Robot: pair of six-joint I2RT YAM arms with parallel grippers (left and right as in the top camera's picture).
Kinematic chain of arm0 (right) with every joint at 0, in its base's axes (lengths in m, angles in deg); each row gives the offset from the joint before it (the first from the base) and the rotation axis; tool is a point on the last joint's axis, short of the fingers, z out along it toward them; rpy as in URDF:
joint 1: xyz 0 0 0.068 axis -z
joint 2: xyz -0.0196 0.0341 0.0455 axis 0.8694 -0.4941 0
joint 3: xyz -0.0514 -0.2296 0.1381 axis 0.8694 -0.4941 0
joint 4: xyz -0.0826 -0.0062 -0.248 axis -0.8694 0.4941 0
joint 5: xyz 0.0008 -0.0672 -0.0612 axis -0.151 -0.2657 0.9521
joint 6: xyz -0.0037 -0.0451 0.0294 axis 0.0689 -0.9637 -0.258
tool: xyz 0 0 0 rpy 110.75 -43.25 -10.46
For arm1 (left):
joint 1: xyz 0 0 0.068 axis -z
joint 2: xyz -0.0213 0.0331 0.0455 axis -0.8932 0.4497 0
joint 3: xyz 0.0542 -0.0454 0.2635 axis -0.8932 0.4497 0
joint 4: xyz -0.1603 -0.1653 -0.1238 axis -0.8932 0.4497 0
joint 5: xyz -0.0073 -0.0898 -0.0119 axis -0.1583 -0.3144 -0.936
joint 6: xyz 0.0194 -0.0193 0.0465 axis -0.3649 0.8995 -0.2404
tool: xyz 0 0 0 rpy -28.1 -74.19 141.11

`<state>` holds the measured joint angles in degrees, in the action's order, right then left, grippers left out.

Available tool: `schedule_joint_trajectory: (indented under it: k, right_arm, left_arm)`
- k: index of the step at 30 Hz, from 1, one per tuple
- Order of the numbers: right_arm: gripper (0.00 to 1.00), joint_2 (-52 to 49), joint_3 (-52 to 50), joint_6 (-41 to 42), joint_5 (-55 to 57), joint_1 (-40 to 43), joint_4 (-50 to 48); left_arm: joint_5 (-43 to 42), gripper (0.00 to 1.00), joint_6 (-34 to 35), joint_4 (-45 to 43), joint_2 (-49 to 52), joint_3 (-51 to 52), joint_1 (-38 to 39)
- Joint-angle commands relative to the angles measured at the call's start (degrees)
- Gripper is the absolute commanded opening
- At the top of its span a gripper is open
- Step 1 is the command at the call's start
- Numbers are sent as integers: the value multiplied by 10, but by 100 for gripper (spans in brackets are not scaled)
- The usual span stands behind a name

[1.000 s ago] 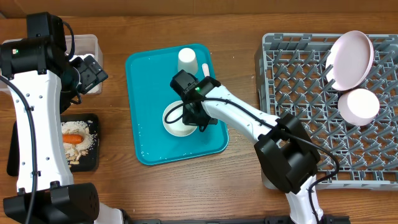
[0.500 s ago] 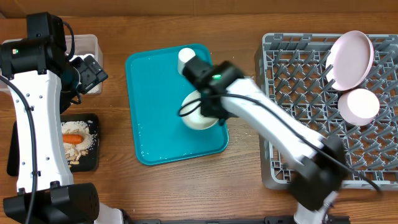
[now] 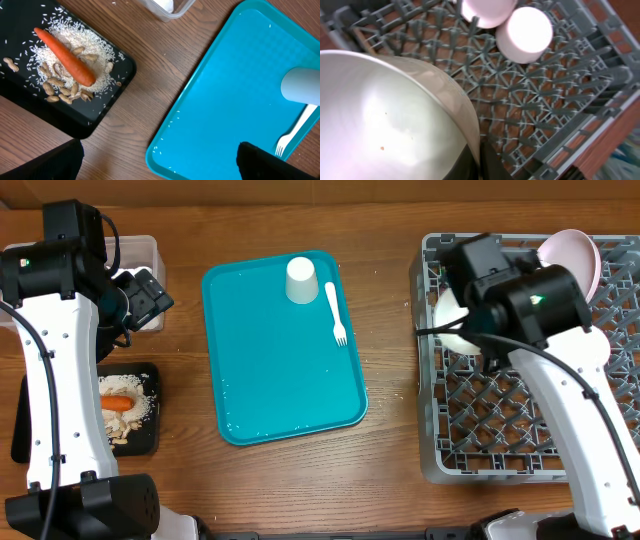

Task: Sort waste into correct bins and load items into the dishwasher rack
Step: 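Lift the white bowl and carry it right into the dish rack, then set the bowl upright in the rack's back right and open the right gripper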

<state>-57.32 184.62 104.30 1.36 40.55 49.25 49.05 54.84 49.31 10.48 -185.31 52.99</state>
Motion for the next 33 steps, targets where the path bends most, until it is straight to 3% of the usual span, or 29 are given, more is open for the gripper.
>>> schedule_joint_trajectory:
  k: [1, 9, 16, 20, 33]
  right_arm:
    - [4, 13, -32, 24, 69, 22, -1]
    - [4, 10, -80, 172, 244, 109, -6]
    - [4, 6, -80, 180, 358, 188, -104]
    - [4, -17, -80, 109, 412, 219, -180]
    - [4, -149, -80, -286, 493, 227, -485]
  left_arm:
    - [-3, 100, 11, -1, -1, -5, -3]
    - [-3, 100, 11, -1, -1, -5, -3]
    - [-3, 100, 11, -1, -1, -5, -3]
    - [-3, 100, 11, -1, -1, -5, -3]
    - [-3, 100, 11, -1, -1, -5, -3]
